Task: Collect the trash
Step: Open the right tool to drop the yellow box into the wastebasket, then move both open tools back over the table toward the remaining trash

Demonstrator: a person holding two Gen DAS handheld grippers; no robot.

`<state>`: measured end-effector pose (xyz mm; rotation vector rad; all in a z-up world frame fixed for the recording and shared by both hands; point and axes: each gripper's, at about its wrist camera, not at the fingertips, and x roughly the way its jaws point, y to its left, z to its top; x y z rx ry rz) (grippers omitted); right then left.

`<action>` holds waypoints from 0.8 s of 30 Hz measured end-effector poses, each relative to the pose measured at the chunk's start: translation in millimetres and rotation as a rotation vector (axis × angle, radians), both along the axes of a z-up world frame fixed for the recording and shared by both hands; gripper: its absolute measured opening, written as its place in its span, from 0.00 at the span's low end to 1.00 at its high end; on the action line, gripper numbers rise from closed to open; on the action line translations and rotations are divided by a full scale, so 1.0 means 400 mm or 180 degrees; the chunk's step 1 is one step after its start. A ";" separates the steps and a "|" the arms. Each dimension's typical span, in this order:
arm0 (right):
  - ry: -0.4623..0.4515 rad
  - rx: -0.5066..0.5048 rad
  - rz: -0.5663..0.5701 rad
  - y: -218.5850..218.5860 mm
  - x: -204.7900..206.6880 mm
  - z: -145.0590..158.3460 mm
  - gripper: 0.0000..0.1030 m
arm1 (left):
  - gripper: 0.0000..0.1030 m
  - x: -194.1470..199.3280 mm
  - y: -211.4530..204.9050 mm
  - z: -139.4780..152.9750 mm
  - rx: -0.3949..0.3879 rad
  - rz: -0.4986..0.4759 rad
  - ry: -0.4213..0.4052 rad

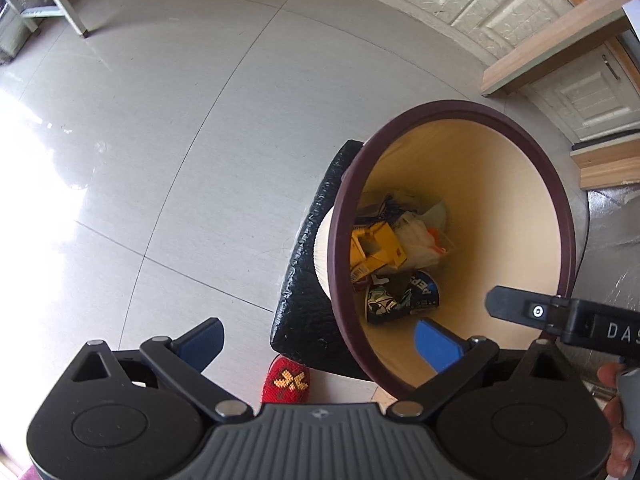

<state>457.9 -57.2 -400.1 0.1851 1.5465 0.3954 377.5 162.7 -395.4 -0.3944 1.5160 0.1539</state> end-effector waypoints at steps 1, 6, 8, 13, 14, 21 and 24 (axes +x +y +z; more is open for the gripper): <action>-0.0008 -0.0048 -0.0024 -0.007 0.000 0.002 0.84 | 0.98 0.002 -0.002 0.002 0.0012 -0.0023 -0.0012; -0.0099 -0.0256 -0.0162 -0.036 0.001 0.027 0.85 | 0.98 0.015 -0.008 0.019 0.0031 -0.0095 -0.0066; -0.0131 -0.0298 -0.0218 -0.048 0.000 0.038 0.93 | 0.99 0.023 -0.012 0.026 0.0034 -0.0116 -0.0089; -0.0196 -0.0376 -0.0324 -0.076 -0.010 0.070 0.98 | 1.00 0.044 -0.026 0.062 0.0059 -0.0217 -0.0184; -0.0217 -0.0381 -0.0336 -0.080 -0.014 0.077 0.98 | 1.00 0.047 -0.030 0.070 0.0065 -0.0238 -0.0206; -0.0350 -0.0486 -0.0406 -0.119 -0.044 0.141 1.00 | 1.00 0.058 -0.057 0.124 0.0101 -0.0368 -0.0309; -0.0415 -0.0548 -0.0407 -0.134 -0.064 0.169 1.00 | 1.00 0.050 -0.067 0.148 0.0114 -0.0442 -0.0364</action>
